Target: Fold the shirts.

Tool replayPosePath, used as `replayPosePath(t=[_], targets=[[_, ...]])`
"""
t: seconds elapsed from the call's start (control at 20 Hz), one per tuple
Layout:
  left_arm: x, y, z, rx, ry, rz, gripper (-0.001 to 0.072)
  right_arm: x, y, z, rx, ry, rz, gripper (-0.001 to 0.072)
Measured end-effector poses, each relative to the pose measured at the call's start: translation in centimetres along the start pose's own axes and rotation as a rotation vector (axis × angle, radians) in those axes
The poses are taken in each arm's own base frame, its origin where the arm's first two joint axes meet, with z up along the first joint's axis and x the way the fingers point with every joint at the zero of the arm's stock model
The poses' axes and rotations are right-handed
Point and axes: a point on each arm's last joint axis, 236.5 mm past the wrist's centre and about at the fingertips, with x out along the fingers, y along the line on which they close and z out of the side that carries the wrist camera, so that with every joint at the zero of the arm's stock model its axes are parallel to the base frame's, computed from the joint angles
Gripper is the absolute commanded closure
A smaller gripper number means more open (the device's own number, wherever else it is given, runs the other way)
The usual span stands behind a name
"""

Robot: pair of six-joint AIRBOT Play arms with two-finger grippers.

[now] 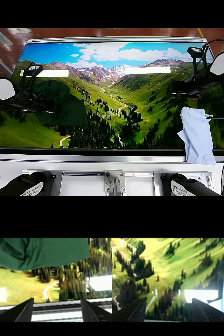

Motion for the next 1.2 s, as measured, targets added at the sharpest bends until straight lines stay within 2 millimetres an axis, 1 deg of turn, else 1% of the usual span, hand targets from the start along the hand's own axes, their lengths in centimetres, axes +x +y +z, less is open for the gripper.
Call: replayPosePath(t=[0.7,0.8,0.85,0.9,1.05,1.2], targets=[[0.0,0.0,0.0,0.0,0.0,0.0,-0.0001,0.0,0.0,0.0,0.0,0.0,0.0,0.0022],[0.0,0.0,0.0,0.0,-0.002,0.0,-0.0001,0.0,0.0,0.3,0.002,-0.014,0.0,0.0022],[0.0,0.0,0.3,0.0,-0.014,-0.002,-0.0001,0.0,0.0,0.7,0.005,-0.032,0.002,0.0022],[0.1,-0.2,1.1,0.001,-0.043,-0.006,-0.0001,0.0,0.1,1.2,0.005,-0.052,0.005,0.0022],[0.2,-0.6,3.8,0.0,-0.148,-0.022,-0.0001,-0.1,0.3,2.1,0.007,-0.088,0.012,0.0022],[0.1,-1.7,6.3,-0.008,-0.244,-0.071,0.0002,-0.1,0.4,2.5,0.009,-0.104,0.015,0.0022]])
